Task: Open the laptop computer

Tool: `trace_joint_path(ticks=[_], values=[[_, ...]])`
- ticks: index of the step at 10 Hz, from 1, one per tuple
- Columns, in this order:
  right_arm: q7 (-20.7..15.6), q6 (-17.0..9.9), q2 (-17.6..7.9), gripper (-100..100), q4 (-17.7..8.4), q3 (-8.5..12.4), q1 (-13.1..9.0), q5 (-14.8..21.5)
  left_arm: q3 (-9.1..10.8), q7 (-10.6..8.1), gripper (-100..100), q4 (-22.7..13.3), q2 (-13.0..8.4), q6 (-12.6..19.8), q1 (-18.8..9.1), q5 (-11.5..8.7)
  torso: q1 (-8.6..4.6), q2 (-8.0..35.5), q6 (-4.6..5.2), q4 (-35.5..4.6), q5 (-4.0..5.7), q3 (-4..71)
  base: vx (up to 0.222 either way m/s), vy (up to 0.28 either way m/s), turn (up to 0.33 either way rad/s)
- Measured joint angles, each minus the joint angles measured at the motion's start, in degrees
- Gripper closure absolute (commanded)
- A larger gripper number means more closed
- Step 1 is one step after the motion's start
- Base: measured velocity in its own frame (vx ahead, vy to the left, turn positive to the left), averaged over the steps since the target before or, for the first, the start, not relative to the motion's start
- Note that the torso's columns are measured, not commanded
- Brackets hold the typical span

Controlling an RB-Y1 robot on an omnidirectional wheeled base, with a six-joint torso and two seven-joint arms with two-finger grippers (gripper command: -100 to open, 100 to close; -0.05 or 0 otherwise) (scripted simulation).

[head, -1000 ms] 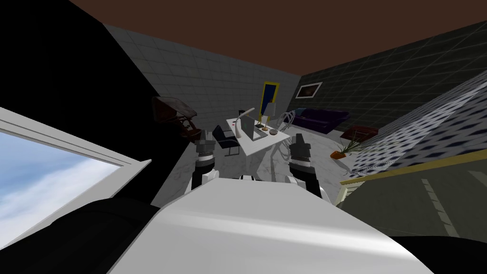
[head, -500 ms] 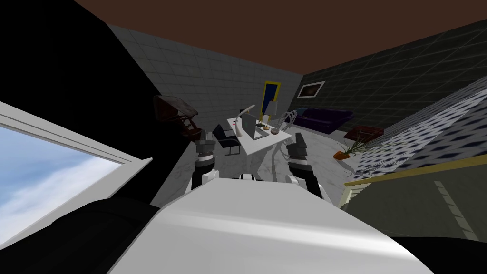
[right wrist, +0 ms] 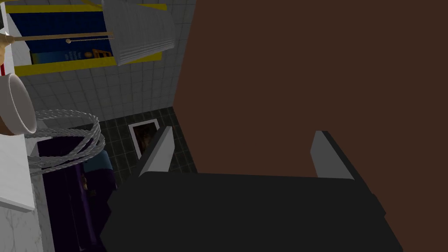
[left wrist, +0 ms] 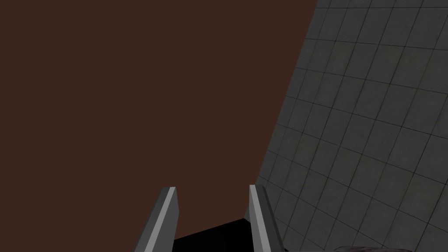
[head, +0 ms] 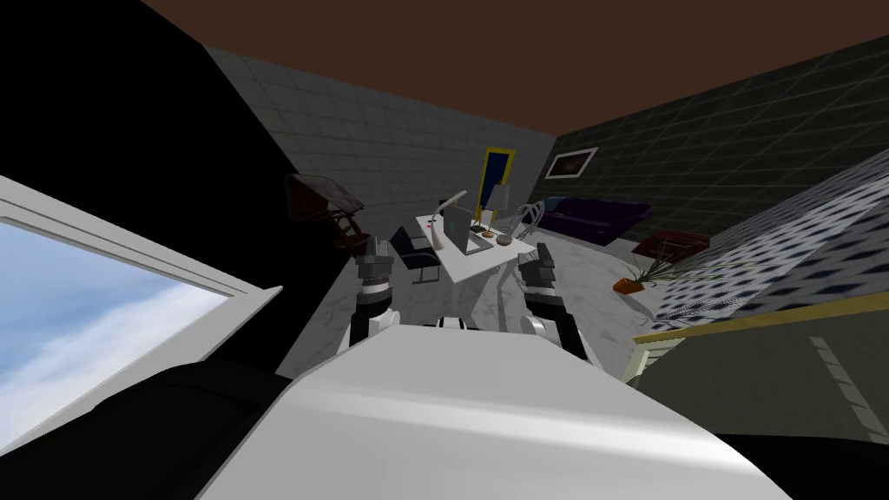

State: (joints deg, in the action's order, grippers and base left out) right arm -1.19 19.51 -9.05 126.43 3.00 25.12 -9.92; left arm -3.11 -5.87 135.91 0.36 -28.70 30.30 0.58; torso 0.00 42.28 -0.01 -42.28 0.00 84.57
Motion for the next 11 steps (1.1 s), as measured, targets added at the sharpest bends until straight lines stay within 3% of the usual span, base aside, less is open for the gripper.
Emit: trace_joint_path(ticks=[6,11], values=[[4.7,-1.8,-2.8,-100,-5.6,-0.2,-3.0,-9.4,0.00,0.00,0,0.0,0.0,0.0,0.0,0.0,0.01,0.0,0.00,0.0,0.00,0.0,0.003,0.020,0.028],[8.9,-5.0,-4.3,-100,-9.3,0.0,-6.2,-18.1,0.00,0.00,0,0.0,0.0,0.0,0.0,0.0,-0.01,0.0,0.01,0.0,0.00,0.0,0.004,0.020,0.026]])
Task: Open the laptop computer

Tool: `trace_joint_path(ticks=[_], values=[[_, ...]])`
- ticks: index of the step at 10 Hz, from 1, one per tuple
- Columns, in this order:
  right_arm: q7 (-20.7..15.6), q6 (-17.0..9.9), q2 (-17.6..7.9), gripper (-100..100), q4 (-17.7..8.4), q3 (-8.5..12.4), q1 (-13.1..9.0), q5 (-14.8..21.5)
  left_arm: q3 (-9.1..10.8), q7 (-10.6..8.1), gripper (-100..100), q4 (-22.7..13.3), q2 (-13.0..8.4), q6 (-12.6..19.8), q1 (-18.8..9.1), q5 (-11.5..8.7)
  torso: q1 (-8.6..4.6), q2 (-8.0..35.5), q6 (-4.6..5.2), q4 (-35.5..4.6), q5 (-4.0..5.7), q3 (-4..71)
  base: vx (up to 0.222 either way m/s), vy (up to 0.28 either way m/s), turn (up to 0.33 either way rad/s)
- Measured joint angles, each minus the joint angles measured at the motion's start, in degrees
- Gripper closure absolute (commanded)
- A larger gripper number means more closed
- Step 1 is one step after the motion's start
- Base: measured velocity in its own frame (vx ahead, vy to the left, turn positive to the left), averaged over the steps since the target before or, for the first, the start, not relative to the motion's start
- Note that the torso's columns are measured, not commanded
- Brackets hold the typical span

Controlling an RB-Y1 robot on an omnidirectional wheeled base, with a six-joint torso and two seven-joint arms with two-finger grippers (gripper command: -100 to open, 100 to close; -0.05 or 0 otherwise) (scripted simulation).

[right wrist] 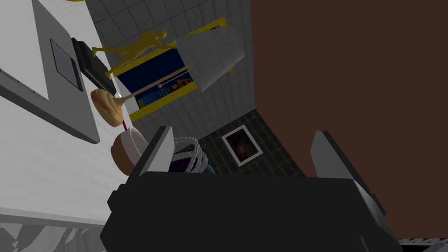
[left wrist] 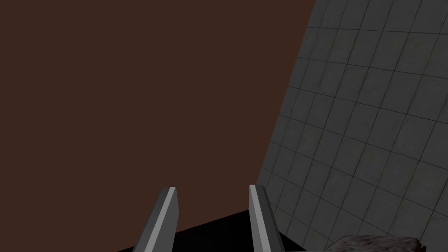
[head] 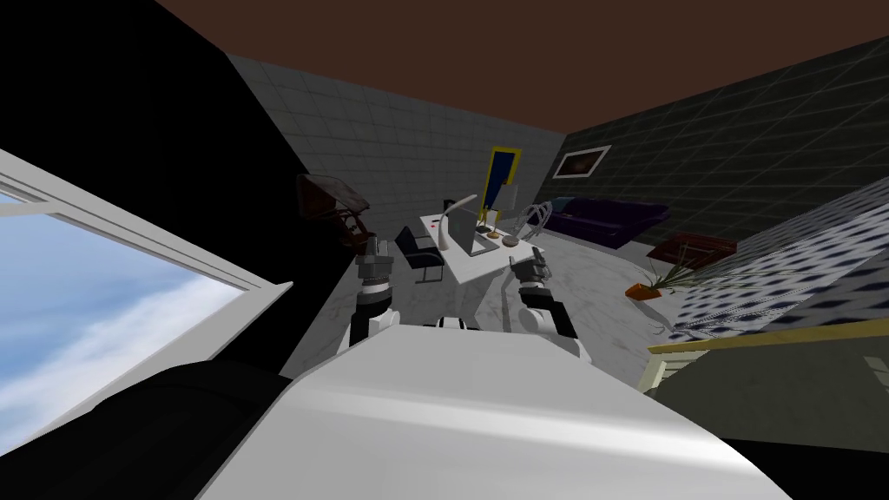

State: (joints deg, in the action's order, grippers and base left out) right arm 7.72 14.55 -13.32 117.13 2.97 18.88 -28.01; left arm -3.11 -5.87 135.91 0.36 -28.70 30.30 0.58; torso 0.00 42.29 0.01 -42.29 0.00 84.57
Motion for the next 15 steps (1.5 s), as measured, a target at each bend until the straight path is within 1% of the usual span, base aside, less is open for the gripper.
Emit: trace_joint_path(ticks=[1,2,3,4,6,7,8,9,11,14,15], values=[[0.3,-0.3,-0.2,-100,-0.2,0.1,-0.3,-1.3,0.00,0.00,0,0.0,0.0,0.0,0.0,0.0,-0.04,0.0,0.00,0.0,0.01,0.0,0.004,0.017,0.054],[1.3,-0.7,-0.7,-100,-1.6,0.2,-1.1,-3.0,0.00,0.00,0,0.0,0.0,0.0,0.0,0.0,-0.01,0.0,-0.02,0.0,0.01,0.0,0.005,0.017,0.025],[2.1,-1.0,-0.9,-100,-2.1,0.2,-1.5,-4.7,0.00,0.00,0,0.0,0.0,0.0,0.0,0.0,0.01,0.0,0.00,0.0,0.00,0.0,0.005,0.026,0.044],[3.1,-1.9,-1.2,-100,-3.1,0.3,-2.4,-6.5,0.00,0.00,0,0.0,0.0,0.0,0.0,0.0,0.04,0.0,-0.02,0.0,-0.01,0.0,0.003,0.026,0.031],[4.1,-2.7,-1.4,-100,-4.0,0.3,-3.0,-9.3,0.00,0.00,0,0.0,0.0,0.0,0.0,0.0,-0.03,0.0,0.01,0.0,0.01,0.0,0.002,0.014,0.020],[4.9,-3.2,-1.5,-100,-5.4,0.3,-4.3,-10.8,0.00,0.00,0,0.0,0.0,0.0,0.0,0.0,-0.01,0.0,-0.02,0.0,0.01,0.0,0.006,0.018,0.037],[5.8,-3.7,-1.9,-100,-5.9,0.4,-4.5,-12.6,0.00,0.00,0,0.0,0.0,0.0,0.0,0.0,0.00,0.0,0.01,0.0,0.00,0.0,0.011,0.026,0.062],[7.1,-4.3,-2.3,-100,-7.1,0.4,-5.2,-14.2,0.00,0.00,0,0.0,0.0,0.0,0.0,0.0,0.03,0.0,-0.02,0.0,0.00,0.0,0.007,0.024,0.037],[8.4,-5.0,-2.8,-100,-7.8,0.6,-5.7,-17.2,0.00,0.00,0,0.0,0.0,0.0,0.0,0.0,-0.03,0.0,0.00,0.0,0.01,0.0,0.002,0.013,0.029],[11.5,-6.6,-3.9,-100,-10.8,0.9,-7.7,-22.4,0.00,0.00,0,0.0,0.0,0.0,0.0,0.0,0.03,0.0,-0.02,0.0,0.00,0.0,0.005,0.021,0.047],[12.4,-7.2,-4.0,-100,-11.4,0.9,-8.1,-24.1,0.00,0.00,0,0.0,0.0,0.0,0.0,0.0,0.01,0.0,0.00,0.0,0.00,0.0,0.010,0.024,0.080]])
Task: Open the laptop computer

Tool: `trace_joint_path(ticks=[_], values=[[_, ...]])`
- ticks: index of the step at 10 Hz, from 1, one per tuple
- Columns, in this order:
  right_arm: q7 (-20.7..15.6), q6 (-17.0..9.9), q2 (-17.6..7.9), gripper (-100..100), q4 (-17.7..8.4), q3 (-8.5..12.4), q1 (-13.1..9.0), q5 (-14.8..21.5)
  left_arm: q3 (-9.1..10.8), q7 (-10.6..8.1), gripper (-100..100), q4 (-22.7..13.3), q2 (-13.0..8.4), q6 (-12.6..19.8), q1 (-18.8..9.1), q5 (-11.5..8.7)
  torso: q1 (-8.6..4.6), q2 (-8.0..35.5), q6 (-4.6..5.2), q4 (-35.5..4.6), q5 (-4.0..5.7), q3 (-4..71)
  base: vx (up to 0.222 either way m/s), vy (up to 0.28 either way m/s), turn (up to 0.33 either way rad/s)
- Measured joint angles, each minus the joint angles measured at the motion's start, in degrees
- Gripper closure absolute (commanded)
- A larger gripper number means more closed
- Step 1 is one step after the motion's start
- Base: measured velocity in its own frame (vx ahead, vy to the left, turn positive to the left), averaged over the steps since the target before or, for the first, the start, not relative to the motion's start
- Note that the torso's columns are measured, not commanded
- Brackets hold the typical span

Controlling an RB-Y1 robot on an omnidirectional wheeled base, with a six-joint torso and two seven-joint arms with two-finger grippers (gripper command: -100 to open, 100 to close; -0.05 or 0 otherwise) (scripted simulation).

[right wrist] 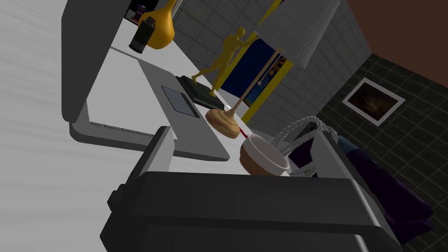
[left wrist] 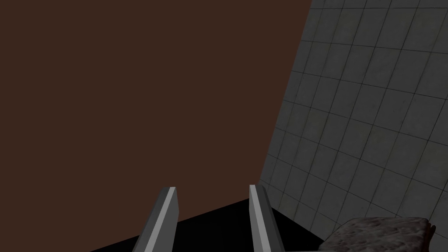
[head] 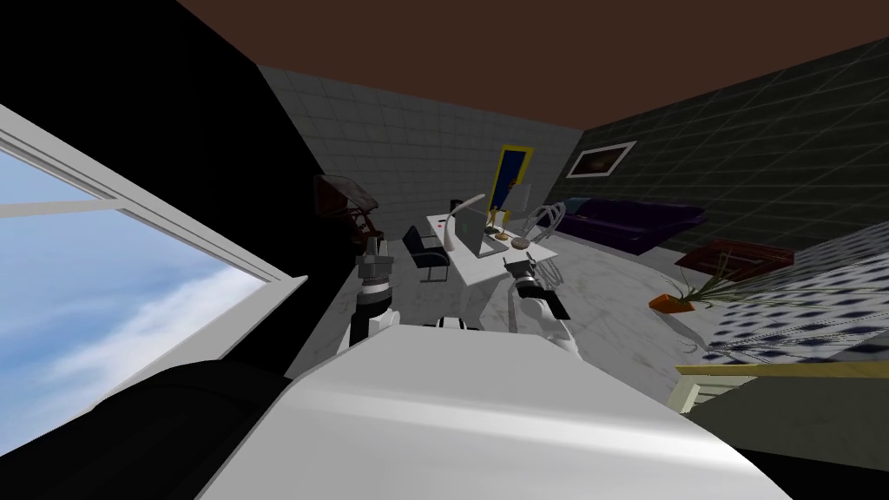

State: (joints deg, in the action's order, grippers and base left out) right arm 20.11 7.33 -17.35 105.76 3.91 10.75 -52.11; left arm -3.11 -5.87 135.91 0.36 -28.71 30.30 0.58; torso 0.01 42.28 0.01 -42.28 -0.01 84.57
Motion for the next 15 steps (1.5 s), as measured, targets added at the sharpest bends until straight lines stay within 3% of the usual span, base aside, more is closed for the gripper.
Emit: trace_joint_path(ticks=[10,15], values=[[9.9,-6.0,-2.8,-100,-8.1,1.4,-5.5,-15.7,0.00,0.00,0,0.0,0.0,0.0,0.0,0.0,-0.03,0.0,-0.03,0.0,0.01,0.0,0.007,0.016,0.057],[16.3,-8.9,-5.8,-100,-12.4,2.0,-7.9,-24.0,0.00,0.00,0,0.0,0.0,0.0,0.0,0.0,0.01,0.0,-0.03,0.0,0.00,0.0,0.010,0.015,0.089]])
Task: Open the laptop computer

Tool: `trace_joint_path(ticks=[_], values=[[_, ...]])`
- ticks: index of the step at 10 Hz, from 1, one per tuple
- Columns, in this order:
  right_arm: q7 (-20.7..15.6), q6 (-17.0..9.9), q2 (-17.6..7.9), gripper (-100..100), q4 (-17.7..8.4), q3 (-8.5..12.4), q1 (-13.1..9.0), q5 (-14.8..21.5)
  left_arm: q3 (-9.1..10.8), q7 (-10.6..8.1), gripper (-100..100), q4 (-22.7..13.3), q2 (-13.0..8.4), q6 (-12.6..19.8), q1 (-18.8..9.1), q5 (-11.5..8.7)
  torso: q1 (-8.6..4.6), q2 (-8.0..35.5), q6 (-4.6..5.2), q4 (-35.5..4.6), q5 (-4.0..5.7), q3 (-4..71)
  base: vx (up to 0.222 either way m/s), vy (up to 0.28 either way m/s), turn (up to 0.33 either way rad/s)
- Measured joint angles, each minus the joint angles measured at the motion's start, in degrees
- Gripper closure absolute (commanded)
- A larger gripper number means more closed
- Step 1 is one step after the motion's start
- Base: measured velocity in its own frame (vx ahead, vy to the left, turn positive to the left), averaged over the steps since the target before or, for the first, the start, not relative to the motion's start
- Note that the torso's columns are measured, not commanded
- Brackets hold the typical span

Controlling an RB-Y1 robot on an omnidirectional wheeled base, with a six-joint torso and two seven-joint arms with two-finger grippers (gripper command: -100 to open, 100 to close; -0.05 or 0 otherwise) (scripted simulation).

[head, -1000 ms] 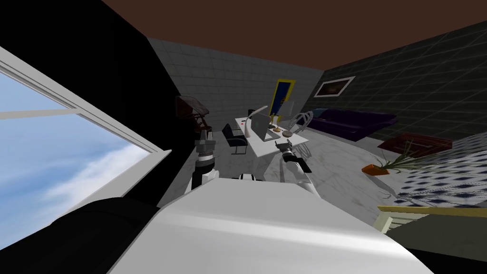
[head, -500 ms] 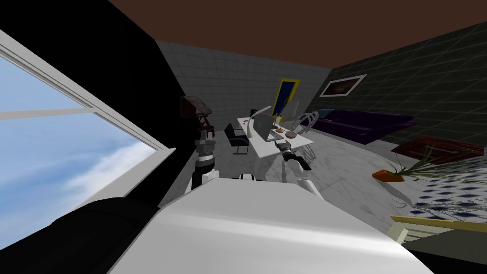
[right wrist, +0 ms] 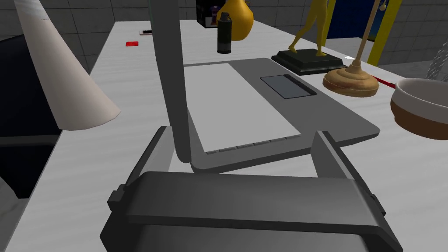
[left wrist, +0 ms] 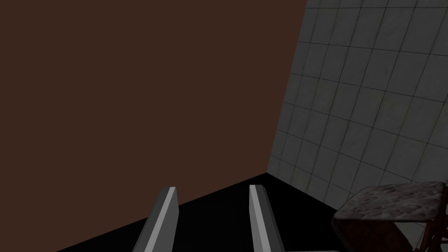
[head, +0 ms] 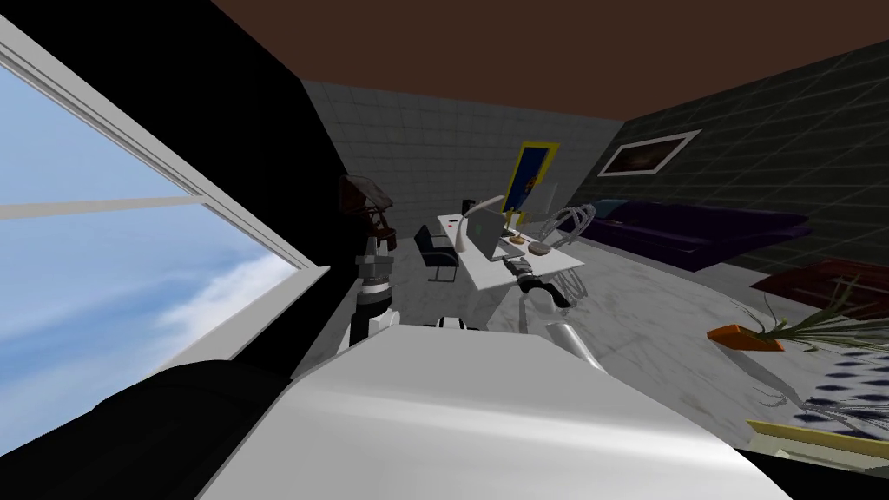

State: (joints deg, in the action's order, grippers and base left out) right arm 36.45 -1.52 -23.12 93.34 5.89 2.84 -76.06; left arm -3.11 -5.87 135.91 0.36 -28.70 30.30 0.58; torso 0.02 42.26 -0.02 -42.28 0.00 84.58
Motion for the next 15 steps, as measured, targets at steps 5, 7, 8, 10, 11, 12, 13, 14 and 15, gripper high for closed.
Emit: trace_joint_path(ticks=[5,7,8,10,11,12,13,14,15], values=[[6.5,-4.3,-1.5,-100,-3.9,1.9,-2.5,-6.6,0.00,0.00,0,0.0,0.0,0.0,0.0,0.0,-0.03,0.0,0.02,0.0,0.01,0.0,0.011,0.014,0.096],[9.2,-5.9,-2.4,-100,-5.3,2.5,-3.4,-9.2,0.00,0.00,0,0.0,0.0,0.0,0.0,0.0,-0.03,0.0,0.04,0.0,0.00,0.0,0.010,0.011,0.080],[9.4,-6.3,-2.9,-100,-6.2,2.6,-3.8,-11.6,0.00,0.00,0,0.0,0.0,0.0,0.0,0.0,-0.03,0.0,0.01,0.0,0.01,0.0,0.008,0.004,0.042],[11.0,-7.3,-3.4,-100,-7.1,3.1,-4.3,-13.1,0.00,0.00,0,0.0,0.0,0.0,0.0,0.0,-0.02,0.0,0.01,0.0,0.01,0.0,0.009,0.006,0.066],[12.1,-7.7,-3.6,-100,-7.4,3.2,-4.5,-13.3,0.01,0.00,0,0.0,0.0,0.0,0.0,0.0,-0.03,0.0,0.03,0.0,0.00,0.0,0.008,0.006,0.075],[13.4,-8.1,-4.0,-100,-7.9,3.3,-4.8,-13.9,0.00,0.00,0,0.0,0.0,0.0,0.0,0.0,-0.02,0.0,0.01,0.0,0.00,0.0,0.010,0.010,0.129],[15.1,-8.7,-4.6,-100,-8.4,3.6,-5.1,-14.9,0.00,0.00,0,0.0,0.0,0.0,0.0,0.0,0.00,0.0,0.01,0.0,0.00,0.0,0.012,0.010,0.115],[17.0,-9.4,-5.3,-100,-9.0,3.8,-5.5,-15.9,0.00,0.00,0,0.0,0.0,0.0,0.0,0.0,-0.01,0.0,0.02,0.0,0.00,0.0,0.017,0.010,0.092],[18.3,-10.1,-5.9,-100,-9.7,4.1,-5.9,-17.2,0.00,0.00,0,0.0,0.0,0.0,0.0,0.0,-0.02,0.0,0.03,0.0,0.00,0.0,0.017,0.010,0.072]])
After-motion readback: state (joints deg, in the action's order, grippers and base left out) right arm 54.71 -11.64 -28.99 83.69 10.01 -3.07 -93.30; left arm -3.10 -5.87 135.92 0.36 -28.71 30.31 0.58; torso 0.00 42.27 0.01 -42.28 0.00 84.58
